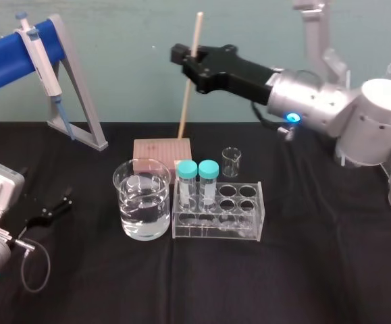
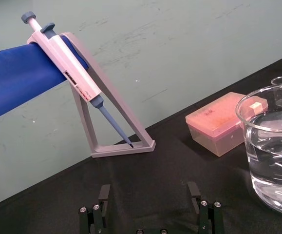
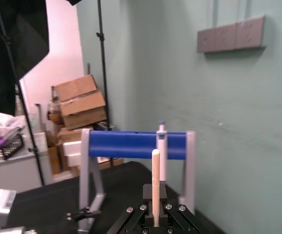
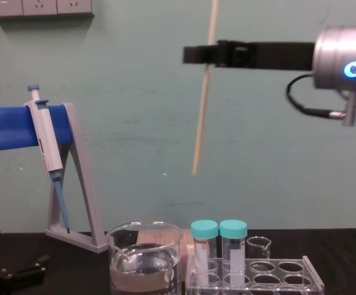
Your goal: Hold the thermometer with one hand and immerse one end into the beaker, then reinsert it into the test tube rack.
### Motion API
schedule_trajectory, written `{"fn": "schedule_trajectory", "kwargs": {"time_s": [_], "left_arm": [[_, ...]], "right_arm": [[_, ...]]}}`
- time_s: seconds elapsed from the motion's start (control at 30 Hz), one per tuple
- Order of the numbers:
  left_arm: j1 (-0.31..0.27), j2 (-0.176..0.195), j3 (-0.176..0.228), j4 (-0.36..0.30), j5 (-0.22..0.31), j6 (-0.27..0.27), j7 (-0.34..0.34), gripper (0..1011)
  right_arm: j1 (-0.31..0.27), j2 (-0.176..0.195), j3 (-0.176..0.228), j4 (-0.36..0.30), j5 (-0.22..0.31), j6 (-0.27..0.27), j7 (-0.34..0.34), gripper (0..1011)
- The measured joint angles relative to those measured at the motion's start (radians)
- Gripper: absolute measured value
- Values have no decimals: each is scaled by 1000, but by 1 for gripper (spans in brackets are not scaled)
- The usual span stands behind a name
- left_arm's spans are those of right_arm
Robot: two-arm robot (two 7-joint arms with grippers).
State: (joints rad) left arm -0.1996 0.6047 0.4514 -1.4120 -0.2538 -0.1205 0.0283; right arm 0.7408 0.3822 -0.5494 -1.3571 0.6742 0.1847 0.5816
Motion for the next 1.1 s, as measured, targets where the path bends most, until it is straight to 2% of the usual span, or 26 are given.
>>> {"fn": "schedule_trajectory", "kwargs": {"time_s": [0.13, 0.37, 0.63, 0.83, 1.1], "left_arm": [[0, 0, 0, 0, 0, 0, 0, 1004], [0, 0, 0, 0, 0, 0, 0, 1004], [0, 0, 0, 0, 0, 0, 0, 1004], [0, 0, 0, 0, 0, 0, 0, 1004], [0, 0, 0, 0, 0, 0, 0, 1004]], "right_arm": [[27, -45, -28, 67, 9, 2, 15, 49], [56, -97, -72, 148, -7, -17, 27, 49], [80, -146, -140, 251, -108, -81, 41, 49], [78, -182, -147, 307, -147, -119, 26, 49], [35, -214, -136, 313, -177, -146, -30, 49]]}}
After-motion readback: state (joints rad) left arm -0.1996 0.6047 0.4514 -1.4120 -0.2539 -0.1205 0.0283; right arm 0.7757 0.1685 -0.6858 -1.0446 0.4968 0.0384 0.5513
